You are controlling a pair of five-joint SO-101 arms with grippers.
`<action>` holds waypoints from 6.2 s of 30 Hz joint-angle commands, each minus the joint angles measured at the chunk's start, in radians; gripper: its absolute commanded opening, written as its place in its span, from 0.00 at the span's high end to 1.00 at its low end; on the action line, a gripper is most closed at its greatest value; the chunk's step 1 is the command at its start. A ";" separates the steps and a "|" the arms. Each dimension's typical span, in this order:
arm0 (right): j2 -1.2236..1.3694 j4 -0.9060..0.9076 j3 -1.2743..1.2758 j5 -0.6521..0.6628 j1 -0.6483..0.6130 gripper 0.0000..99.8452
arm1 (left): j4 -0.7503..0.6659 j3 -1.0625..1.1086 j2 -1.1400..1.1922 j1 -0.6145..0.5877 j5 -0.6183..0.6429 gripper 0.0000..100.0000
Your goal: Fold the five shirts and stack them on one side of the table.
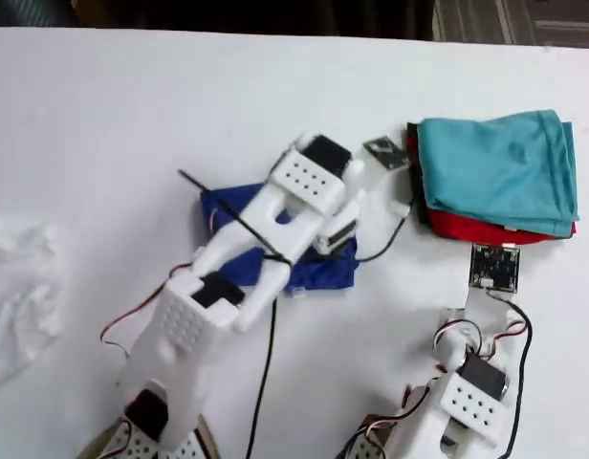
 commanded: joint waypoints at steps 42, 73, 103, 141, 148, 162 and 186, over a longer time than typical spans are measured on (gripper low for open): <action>-0.028 -0.016 -0.005 0.009 -0.013 0.98 | -0.060 -0.467 0.203 -0.229 0.186 0.80; -0.022 -0.016 -0.003 0.009 -0.050 0.98 | -0.316 -0.456 0.292 -0.083 0.184 0.80; -0.022 -0.016 -0.003 0.009 -0.048 0.98 | -0.166 -0.467 0.169 0.011 0.169 0.85; 0.958 0.245 -0.919 -0.216 -0.877 0.98 | 0.000 -0.470 0.328 -0.451 0.066 0.86; 1.132 0.176 -0.852 -0.209 -0.786 0.98 | -0.021 -0.470 0.358 -0.508 0.060 0.86; 0.986 0.254 -0.879 -0.117 -0.688 0.98 | 0.064 -0.556 0.313 -0.511 0.061 0.86; 1.438 0.354 -1.588 -0.367 -0.831 0.98 | -0.227 0.711 -0.652 -0.471 0.060 0.86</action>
